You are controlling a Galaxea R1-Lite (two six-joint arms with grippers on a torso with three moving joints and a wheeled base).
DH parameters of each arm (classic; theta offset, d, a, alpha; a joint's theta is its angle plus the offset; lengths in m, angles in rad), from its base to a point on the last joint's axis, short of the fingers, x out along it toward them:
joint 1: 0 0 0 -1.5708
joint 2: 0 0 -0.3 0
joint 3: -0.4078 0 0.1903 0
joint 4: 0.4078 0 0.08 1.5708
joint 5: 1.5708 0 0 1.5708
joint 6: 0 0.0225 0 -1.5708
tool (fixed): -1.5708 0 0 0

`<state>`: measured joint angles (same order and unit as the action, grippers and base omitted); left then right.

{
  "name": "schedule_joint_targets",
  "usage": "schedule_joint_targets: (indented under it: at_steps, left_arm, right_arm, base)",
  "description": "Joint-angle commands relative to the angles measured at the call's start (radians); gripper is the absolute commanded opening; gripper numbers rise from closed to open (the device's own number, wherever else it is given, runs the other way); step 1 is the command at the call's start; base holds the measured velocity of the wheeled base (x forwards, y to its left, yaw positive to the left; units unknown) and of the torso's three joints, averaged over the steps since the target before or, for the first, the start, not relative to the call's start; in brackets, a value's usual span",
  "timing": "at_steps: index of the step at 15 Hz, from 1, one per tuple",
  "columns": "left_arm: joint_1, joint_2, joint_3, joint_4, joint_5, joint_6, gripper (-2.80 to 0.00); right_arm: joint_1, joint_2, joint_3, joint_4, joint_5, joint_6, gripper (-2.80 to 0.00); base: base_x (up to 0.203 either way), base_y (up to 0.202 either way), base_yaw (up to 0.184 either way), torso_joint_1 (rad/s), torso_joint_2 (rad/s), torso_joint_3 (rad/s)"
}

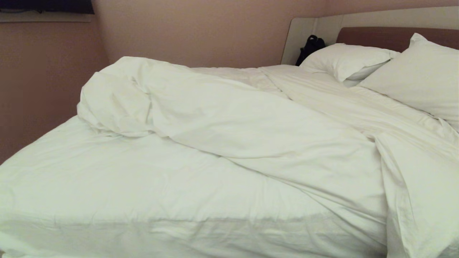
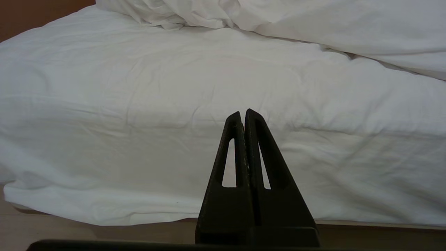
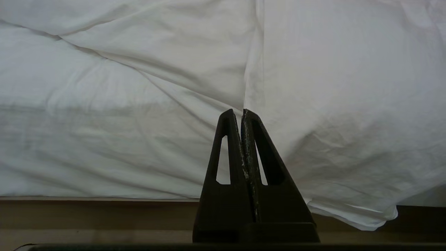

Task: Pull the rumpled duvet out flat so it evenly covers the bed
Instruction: Hold the folded corner of the quilt

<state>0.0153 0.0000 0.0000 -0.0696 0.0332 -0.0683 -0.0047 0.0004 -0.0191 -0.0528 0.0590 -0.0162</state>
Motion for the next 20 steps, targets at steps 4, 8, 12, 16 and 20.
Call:
schedule_joint_targets:
  at_steps: [4,8,12,16,20]
  left_arm:
    - [0.0,0.002,0.0,-0.001,0.001,-0.001,-2.8]
    - [0.0,0.002,0.0,-0.001,0.001,-0.001,-2.8]
    - [0.0,0.002,0.0,-0.001,0.001,-0.001,-2.8]
    - [0.0,0.001,0.0,-0.001,0.001,-0.001,-2.8]
    - [0.0,0.001,0.0,-0.001,0.001,-0.001,-2.8]
  right_arm:
    - [0.0,0.0,0.019,0.056,-0.054,-0.037,-2.8]
    - [0.001,0.0,0.019,0.052,-0.058,-0.015,-2.8]
    - [0.001,0.0,0.019,0.051,-0.061,0.007,-2.8]
    - [0.001,0.0,0.019,0.051,-0.061,0.007,-2.8]
    - [0.001,0.0,0.019,0.051,-0.061,0.007,-2.8]
  base:
    - [0.0,0.0,0.0,0.0,0.0,0.0]
    - [0.0,0.0,0.0,0.0,0.0,0.0]
    - [0.0,0.0,0.0,0.0,0.0,0.0]
    - [0.0,0.0,0.0,0.0,0.0,0.0]
    - [0.0,0.0,0.0,0.0,0.0,0.0]
